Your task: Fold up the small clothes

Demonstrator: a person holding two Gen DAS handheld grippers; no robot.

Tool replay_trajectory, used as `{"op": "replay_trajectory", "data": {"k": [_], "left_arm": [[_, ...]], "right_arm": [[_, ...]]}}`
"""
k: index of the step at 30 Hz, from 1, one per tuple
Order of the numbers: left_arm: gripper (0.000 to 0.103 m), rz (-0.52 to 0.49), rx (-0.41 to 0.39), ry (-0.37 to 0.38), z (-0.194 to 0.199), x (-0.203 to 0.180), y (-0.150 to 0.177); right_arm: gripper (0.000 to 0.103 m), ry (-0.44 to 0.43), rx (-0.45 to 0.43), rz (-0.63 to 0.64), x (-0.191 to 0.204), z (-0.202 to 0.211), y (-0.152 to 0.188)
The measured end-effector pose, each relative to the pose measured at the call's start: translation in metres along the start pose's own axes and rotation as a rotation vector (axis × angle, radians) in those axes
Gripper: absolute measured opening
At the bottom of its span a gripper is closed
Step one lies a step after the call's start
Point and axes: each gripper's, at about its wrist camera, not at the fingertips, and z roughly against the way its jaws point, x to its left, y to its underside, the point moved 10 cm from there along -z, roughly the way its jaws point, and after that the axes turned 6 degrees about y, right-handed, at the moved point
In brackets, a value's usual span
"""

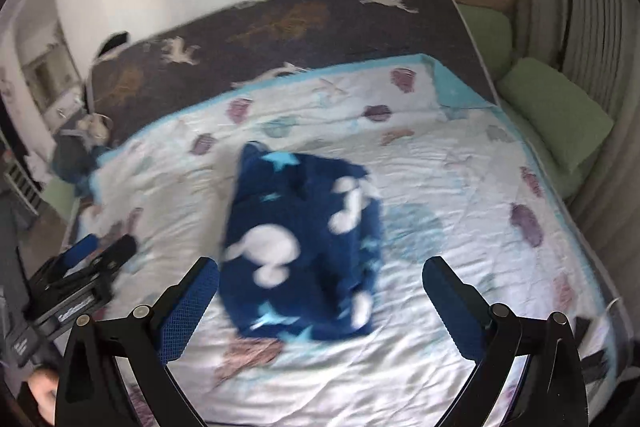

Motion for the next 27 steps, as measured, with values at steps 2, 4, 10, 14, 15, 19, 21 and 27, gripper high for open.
{"op": "replay_trajectory", "data": {"k": [2, 4, 10, 14, 15, 19, 21, 27], "left_arm": [[0.093, -0.012, -0.026, 0.006, 0.016, -0.003, 0.008], [0.099, -0.026, -0.054, 0.008, 0.034, -0.006, 0.02], [0.102, -0.026, -0.125, -0.07, 0.07, -0.003, 0.058], [0.102, -0.038, -0.152, -0.134, 0.082, 0.003, 0.091], [0.102, -0.04, -0.141, -0.132, 0.083, 0.003, 0.097], [0.102, -0.003, -0.058, -0.06, 0.082, -0.001, 0.126], [0.102, 0.006, -0.025, -0.055, 0.085, -0.004, 0.133], [0.102, 0.003, -0.044, -0.049, 0.107, -0.011, 0.134]], "right_arm": [[0.103, -0.026, -0.029, -0.01, 0.009, 0.013, 0.019], [0.103, -0.025, -0.062, 0.005, 0.016, 0.026, 0.043], [0.103, 0.056, -0.134, 0.097, 0.018, 0.056, 0.078], [0.103, 0.08, -0.151, 0.097, 0.021, 0.074, 0.101], [0.103, 0.089, -0.159, 0.107, 0.023, 0.079, 0.108], [0.103, 0.124, -0.188, 0.17, 0.035, 0.091, 0.124], [0.103, 0.131, -0.185, 0.174, 0.038, 0.096, 0.13], [0.103, 0.132, -0.205, 0.146, 0.044, 0.12, 0.138]]}}
